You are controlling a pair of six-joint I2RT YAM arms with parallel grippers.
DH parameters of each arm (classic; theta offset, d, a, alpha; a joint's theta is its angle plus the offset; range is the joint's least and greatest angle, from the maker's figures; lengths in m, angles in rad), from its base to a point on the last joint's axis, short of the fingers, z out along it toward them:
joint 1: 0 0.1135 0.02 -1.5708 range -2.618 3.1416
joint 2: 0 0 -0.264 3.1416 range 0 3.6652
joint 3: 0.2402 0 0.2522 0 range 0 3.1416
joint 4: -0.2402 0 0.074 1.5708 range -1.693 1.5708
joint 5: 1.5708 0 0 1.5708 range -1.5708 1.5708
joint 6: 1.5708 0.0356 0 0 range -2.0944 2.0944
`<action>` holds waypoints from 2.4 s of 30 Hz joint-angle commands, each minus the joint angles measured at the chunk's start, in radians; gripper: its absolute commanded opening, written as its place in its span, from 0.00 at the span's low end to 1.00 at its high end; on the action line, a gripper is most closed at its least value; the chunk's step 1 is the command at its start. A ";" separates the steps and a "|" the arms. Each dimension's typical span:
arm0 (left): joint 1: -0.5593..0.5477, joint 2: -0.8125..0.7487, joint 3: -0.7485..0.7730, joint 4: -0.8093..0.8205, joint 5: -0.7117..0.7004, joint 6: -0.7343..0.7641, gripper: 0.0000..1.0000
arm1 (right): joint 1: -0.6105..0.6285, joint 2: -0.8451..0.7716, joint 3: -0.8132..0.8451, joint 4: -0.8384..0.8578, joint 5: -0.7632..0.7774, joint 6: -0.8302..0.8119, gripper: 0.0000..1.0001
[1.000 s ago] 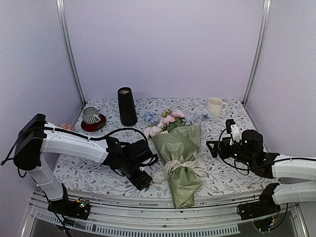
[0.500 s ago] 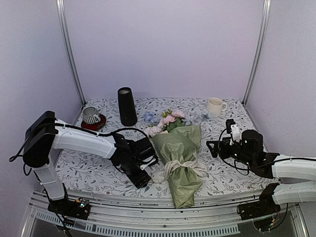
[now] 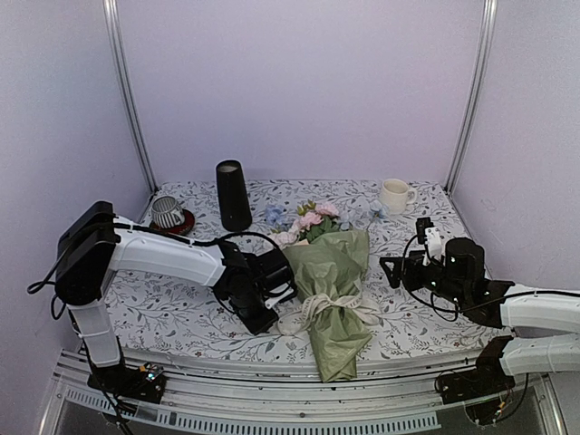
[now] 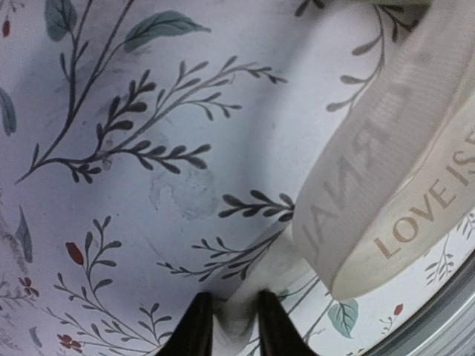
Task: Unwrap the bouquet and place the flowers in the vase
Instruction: Untie the ribbon from the tied bouquet.
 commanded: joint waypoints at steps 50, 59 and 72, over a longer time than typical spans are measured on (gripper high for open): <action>-0.034 -0.520 -0.352 0.595 0.003 -0.151 0.00 | 0.061 0.195 0.045 0.001 -0.355 0.145 0.75; -0.033 -0.507 -0.359 0.595 0.016 -0.147 0.00 | 0.062 0.165 0.191 -0.288 -0.313 0.199 0.76; -0.033 -0.525 -0.388 0.602 0.006 -0.148 0.00 | 0.061 0.191 0.371 -0.635 -0.083 0.483 0.60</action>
